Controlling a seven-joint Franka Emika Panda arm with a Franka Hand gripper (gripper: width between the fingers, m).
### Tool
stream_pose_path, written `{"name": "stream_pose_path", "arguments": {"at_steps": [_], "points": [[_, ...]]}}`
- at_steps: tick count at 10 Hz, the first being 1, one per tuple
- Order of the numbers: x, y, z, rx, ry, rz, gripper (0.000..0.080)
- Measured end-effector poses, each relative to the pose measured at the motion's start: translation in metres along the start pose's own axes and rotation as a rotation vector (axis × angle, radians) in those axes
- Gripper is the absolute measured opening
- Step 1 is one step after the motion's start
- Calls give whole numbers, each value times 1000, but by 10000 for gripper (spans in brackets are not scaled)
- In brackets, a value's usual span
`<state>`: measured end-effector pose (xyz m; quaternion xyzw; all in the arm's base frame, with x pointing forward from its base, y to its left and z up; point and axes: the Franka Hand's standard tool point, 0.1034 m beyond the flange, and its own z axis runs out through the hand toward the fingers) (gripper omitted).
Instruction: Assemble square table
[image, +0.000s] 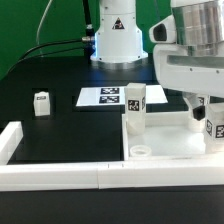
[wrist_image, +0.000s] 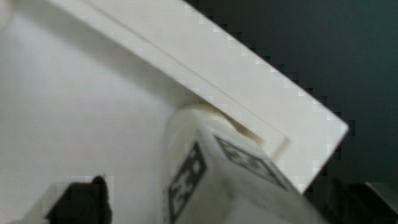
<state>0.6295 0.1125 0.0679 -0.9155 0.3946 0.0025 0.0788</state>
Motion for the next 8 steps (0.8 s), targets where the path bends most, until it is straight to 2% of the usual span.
{"name": "stream_pose_path", "arguments": {"at_steps": [2, 5, 7, 8], "points": [[3, 0, 0, 1, 7, -83, 646], [9, 1, -4, -54, 34, -646, 648], [8, 0, -4, -57, 36, -625, 648], [9, 1, -3, -58, 37, -621, 559]]}}
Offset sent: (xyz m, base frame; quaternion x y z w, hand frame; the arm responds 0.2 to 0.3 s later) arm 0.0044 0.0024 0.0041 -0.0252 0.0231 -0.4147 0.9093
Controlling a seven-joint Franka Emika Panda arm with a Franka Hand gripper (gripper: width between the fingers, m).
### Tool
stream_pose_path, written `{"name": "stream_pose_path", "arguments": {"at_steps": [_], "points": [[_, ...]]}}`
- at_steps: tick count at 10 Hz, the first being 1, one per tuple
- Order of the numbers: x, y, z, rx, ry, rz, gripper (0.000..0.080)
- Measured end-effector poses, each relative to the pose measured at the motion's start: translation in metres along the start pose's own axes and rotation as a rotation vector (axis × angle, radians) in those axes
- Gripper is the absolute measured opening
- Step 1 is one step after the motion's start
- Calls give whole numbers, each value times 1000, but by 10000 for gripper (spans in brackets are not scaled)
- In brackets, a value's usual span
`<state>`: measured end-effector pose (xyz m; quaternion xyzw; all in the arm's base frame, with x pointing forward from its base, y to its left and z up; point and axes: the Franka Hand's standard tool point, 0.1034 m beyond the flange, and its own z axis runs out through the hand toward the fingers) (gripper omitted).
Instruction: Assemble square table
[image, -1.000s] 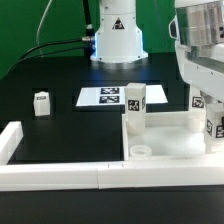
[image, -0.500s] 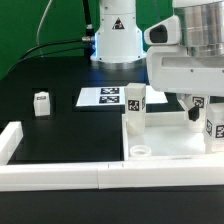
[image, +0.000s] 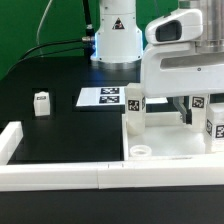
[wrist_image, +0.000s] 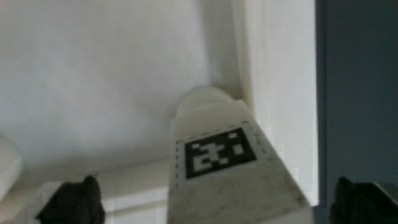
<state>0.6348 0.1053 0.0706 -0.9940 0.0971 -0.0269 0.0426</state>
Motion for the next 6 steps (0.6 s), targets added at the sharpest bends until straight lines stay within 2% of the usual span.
{"name": "stream_pose_path", "arguments": {"at_steps": [1, 2, 3, 6], "points": [[0, 0, 0, 1, 0, 55, 349], [0, 0, 0, 0, 0, 110, 349], [0, 0, 0, 1, -1, 183, 282], [-1, -6, 1, 6, 15, 552, 282]]}}
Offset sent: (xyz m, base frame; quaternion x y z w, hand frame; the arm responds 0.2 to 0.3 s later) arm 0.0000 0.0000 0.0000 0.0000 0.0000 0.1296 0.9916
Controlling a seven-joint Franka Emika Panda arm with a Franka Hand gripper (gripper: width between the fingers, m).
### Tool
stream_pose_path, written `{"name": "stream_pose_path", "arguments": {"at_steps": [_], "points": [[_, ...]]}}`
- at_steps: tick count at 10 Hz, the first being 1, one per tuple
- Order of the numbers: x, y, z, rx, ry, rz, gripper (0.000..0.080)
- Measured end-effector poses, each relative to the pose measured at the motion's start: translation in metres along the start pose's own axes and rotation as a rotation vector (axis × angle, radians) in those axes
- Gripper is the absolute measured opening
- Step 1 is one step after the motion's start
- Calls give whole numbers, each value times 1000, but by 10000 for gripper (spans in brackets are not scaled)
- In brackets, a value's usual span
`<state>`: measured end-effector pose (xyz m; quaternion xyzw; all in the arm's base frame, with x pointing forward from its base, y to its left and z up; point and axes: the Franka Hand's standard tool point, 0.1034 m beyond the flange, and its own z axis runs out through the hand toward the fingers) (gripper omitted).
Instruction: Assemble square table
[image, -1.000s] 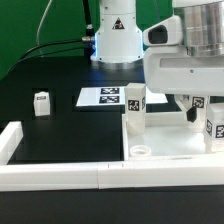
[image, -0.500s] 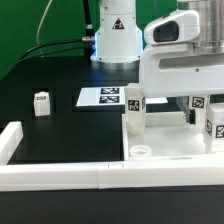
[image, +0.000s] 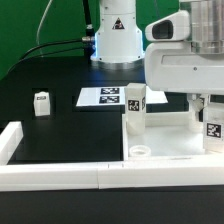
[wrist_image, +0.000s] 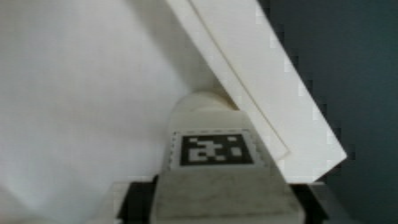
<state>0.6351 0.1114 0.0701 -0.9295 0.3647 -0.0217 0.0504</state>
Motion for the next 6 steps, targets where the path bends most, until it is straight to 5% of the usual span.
{"name": "stream_pose_path", "arguments": {"at_steps": [2, 3, 6], "points": [[-1, -1, -1, 12, -3, 378, 282], [1, -2, 1, 39, -14, 579, 282], [2, -1, 1, 65, -43, 833, 284]]}}
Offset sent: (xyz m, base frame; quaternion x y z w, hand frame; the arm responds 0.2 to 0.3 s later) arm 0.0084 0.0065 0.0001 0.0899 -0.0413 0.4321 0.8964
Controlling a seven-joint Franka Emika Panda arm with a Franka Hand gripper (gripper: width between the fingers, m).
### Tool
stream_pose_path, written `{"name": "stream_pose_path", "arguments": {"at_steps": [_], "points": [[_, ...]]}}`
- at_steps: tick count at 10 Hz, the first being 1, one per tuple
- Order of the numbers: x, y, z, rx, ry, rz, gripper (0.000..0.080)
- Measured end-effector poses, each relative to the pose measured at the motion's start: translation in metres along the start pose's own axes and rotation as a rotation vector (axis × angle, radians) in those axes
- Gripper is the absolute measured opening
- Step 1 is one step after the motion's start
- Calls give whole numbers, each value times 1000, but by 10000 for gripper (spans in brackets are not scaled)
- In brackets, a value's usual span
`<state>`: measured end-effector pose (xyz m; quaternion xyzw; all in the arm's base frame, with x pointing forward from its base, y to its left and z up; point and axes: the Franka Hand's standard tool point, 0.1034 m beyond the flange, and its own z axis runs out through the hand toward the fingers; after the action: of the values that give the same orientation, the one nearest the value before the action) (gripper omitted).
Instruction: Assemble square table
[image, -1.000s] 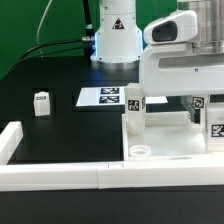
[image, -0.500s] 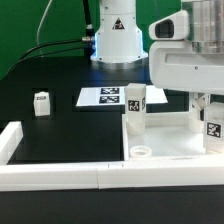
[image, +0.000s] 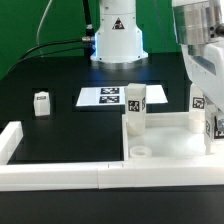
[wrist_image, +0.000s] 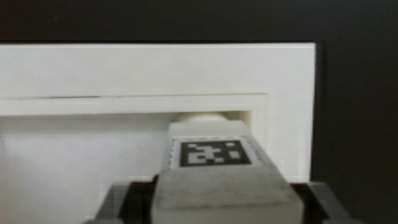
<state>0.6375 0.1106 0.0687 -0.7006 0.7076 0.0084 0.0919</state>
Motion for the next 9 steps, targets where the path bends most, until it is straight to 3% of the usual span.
{"name": "stream_pose_path", "arguments": {"at_steps": [2, 4, 5, 7, 9], "points": [[1, 0, 0, 0, 2, -41, 284], [-3, -4, -2, 3, 1, -462, 608], [-9, 0, -2, -29, -10, -595, 608], [-5, -2, -2, -24, -5, -704, 640], [-3, -5, -5, -55, 38, -1074, 648]]}}
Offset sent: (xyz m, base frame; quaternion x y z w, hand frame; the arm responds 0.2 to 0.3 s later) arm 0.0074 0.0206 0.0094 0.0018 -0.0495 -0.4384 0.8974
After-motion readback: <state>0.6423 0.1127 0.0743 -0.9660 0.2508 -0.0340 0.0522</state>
